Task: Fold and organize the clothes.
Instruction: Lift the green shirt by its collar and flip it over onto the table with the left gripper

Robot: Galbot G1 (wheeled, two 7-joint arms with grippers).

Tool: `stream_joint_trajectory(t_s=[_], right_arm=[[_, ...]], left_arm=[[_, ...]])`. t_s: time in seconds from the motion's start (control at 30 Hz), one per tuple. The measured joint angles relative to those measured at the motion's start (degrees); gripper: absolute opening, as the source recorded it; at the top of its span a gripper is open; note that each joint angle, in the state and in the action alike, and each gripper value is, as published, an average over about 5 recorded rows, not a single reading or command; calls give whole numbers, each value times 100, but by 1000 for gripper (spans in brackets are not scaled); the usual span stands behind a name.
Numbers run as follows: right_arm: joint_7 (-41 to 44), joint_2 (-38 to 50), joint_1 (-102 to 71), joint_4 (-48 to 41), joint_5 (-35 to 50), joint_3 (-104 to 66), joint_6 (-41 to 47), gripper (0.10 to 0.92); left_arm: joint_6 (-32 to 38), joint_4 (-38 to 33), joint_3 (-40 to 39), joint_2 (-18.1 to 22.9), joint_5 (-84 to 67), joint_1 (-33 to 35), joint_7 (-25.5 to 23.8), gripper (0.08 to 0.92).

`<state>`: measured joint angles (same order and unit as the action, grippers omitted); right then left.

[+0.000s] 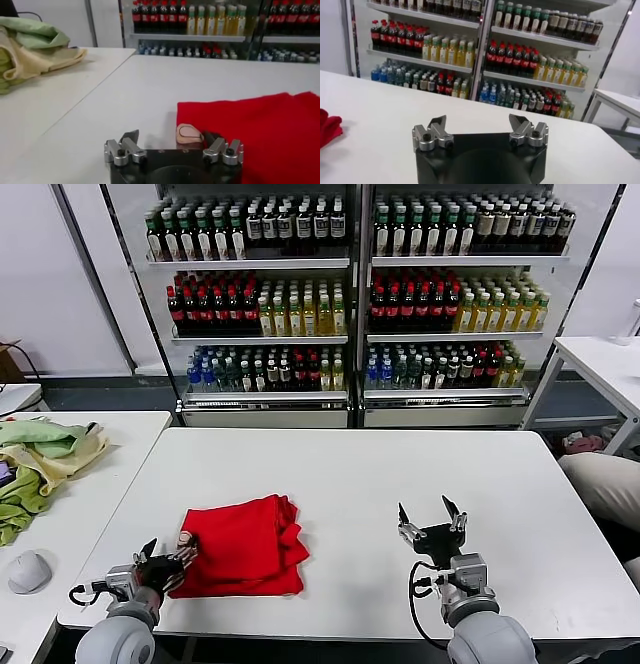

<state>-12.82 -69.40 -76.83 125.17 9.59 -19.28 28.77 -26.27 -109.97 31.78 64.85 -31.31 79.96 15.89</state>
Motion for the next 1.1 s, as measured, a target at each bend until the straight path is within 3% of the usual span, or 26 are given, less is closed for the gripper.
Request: stream_joint_trajectory(t_s=[0.17, 0.8, 0.9, 1.1], right_arm=[[-1, 1, -19, 4, -7, -2, -2, 823], [-6, 43, -10, 71, -9, -24, -3, 823], [-10, 54, 3, 98, -7, -47, -3, 823], [-10, 39, 44, 104, -4, -36, -11, 823]], left_arm=[[35, 43, -10, 33, -32, 73, -119, 723], [146, -30, 75, 86, -146, 192, -367, 176], [150, -136, 160, 30, -117, 231, -381, 131], [33, -501, 619, -289, -219, 293, -440, 126]])
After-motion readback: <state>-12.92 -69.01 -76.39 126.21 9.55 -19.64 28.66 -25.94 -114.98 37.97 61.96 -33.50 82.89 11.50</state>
